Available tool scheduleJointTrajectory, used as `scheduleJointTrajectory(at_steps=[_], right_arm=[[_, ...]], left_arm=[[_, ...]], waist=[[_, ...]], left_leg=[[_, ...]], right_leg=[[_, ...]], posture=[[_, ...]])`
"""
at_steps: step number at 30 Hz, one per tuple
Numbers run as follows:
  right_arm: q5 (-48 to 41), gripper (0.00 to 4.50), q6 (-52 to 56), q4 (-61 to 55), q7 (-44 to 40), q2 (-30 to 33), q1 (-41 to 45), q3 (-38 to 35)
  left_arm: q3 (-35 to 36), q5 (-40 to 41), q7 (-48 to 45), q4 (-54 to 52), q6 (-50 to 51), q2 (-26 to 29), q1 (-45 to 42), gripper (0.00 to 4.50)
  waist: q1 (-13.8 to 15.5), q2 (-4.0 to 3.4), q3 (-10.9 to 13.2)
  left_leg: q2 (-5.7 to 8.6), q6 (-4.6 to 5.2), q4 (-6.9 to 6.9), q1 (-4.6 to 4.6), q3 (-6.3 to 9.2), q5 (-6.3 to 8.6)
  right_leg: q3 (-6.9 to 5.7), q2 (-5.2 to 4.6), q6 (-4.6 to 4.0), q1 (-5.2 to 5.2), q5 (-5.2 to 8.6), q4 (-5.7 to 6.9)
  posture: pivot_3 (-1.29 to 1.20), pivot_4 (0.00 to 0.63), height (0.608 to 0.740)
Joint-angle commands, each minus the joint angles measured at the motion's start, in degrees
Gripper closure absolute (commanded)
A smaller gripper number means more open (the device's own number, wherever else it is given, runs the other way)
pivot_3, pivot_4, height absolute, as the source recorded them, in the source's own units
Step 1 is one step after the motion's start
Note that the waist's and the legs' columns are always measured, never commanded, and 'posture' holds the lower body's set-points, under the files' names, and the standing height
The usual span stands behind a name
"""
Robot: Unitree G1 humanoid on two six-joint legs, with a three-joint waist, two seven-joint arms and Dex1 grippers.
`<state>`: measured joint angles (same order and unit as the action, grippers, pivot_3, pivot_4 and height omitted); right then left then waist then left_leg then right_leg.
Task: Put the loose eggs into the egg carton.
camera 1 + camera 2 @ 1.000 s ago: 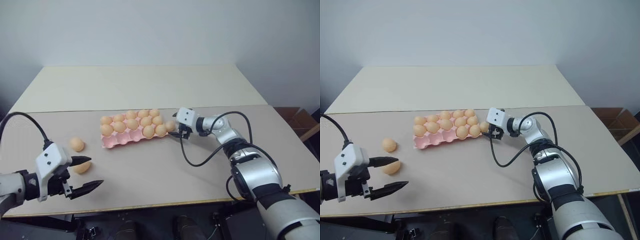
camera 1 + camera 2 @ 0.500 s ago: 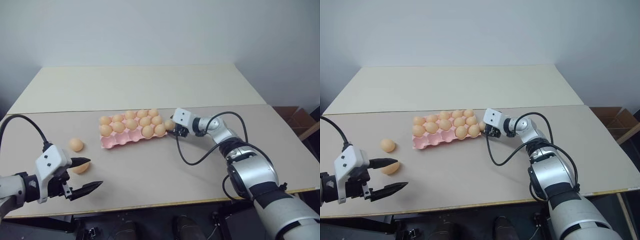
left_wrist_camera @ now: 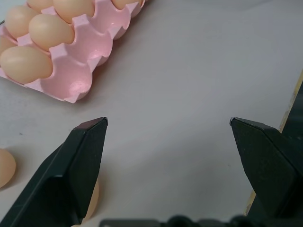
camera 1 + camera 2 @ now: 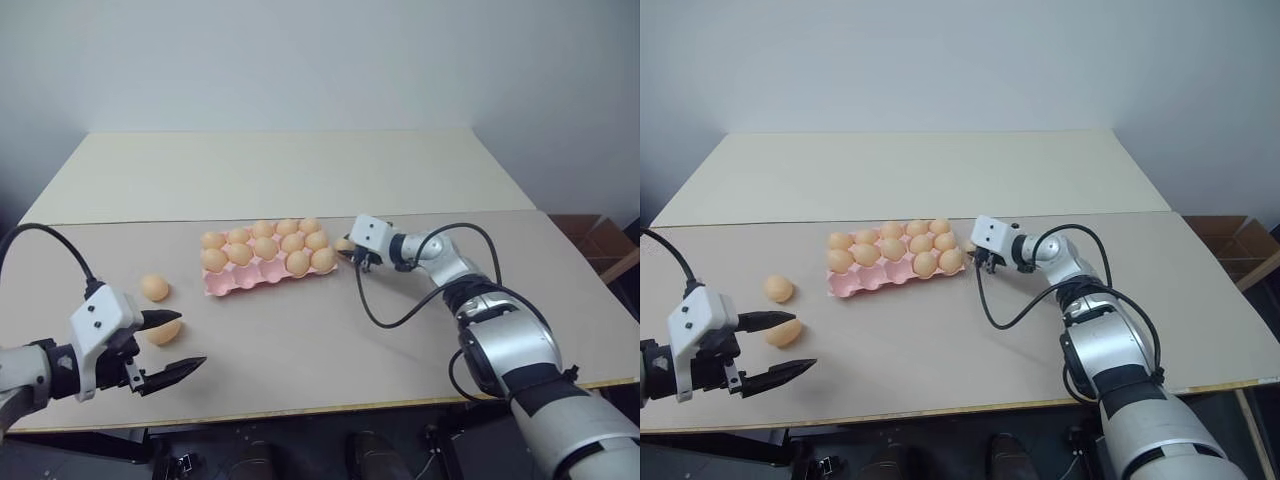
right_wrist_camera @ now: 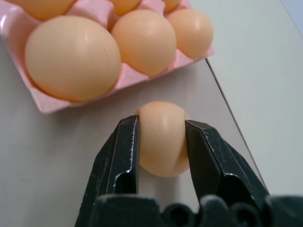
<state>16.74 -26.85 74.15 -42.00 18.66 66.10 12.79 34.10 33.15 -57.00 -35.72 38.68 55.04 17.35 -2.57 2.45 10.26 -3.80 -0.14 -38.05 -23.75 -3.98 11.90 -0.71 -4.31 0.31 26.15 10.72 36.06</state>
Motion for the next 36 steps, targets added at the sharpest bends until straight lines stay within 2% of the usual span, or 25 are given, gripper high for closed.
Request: scheduleJointTrajectory(at_steps=[1,7,11,16,18,20,29,36], right_arm=[[-1.1,2.91,-2.2,-2.3,-0.6,2.2,-0.3,-1.3],[-3.1,2.91,-4.7,-6.7,-3.0,5.6,-2.7,-2.7],[-9.0,2.91,-3.1,-17.7,-8.3,6.5,-6.8,-5.3],[-16.6,2.91,9.8,-38.2,-11.9,4.7,-12.8,-6.7],[-21.5,2.91,20.0,-49.4,-12.7,1.6,-15.2,-5.8],[-23.6,2.91,26.5,-55.4,-12.5,-1.1,-16.4,-4.6],[-21.5,2.91,36.2,-60.3,-8.0,-10.0,-17.3,2.0],[-19.9,2.91,35.7,-56.5,-5.6,-12.9,-16.8,3.9]], left_arm=[[-0.8,-0.6,-0.2,0.1,-1.6,0.8,-1.2,0.0],[-1.7,-0.9,-0.2,0.4,-2.0,0.7,-2.0,0.0],[-0.8,-1.0,-0.4,0.3,-1.8,0.4,-1.1,0.0],[0.9,-1.0,-1.4,0.0,-1.7,0.2,1.3,0.0],[1.3,-1.4,-1.8,0.2,-1.9,0.5,2.1,0.0],[1.9,-1.2,-2.1,0.2,-1.8,0.5,2.2,0.0],[4.3,-1.0,-1.8,-1.5,-1.0,-0.6,4.1,0.0],[4.5,-1.0,-0.6,-2.9,-0.9,-1.8,5.4,0.0]], waist=[[0.0,0.0,0.0],[-0.2,0.0,0.0],[-0.2,0.0,0.0],[-0.2,0.0,0.0],[-0.1,0.0,0.0],[-0.1,-0.01,0.0],[0.2,-0.01,0.0],[0.2,0.0,0.0]], left_leg=[[0.0,0.0,0.0,0.0,-0.01,0.0],[-0.01,0.0,0.05,0.01,-0.01,0.0],[-0.02,0.0,0.07,0.01,-0.01,0.0],[-0.07,0.0,0.09,0.07,-0.02,0.0],[-0.08,0.0,0.09,0.09,-0.02,0.0],[-0.13,0.0,0.1,0.13,-0.02,0.0],[-0.12,-0.07,0.1,0.06,-0.05,-0.03],[-0.12,-0.08,0.1,0.0,-0.06,-0.03]], right_leg=[[0.0,0.0,0.0,0.0,0.0,0.0],[0.02,0.03,0.09,0.01,-0.05,0.0],[0.03,0.04,0.14,0.02,-0.05,-0.01],[0.05,0.07,0.18,0.02,-0.04,0.02],[0.03,0.08,0.2,0.02,-0.02,0.04],[0.03,0.11,0.18,0.03,-0.01,0.08],[-0.03,0.05,-0.19,0.05,0.16,0.02],[-0.05,0.04,-0.17,0.1,0.12,0.02]], posture=[[0.0,0.15,0.74],[0.0,0.15,0.74],[0.0,0.15,0.74],[0.0,0.15,0.74],[0.0,0.15,0.74],[0.0,0.15,0.74],[0.0,0.15,0.74],[0.0,0.15,0.74]])
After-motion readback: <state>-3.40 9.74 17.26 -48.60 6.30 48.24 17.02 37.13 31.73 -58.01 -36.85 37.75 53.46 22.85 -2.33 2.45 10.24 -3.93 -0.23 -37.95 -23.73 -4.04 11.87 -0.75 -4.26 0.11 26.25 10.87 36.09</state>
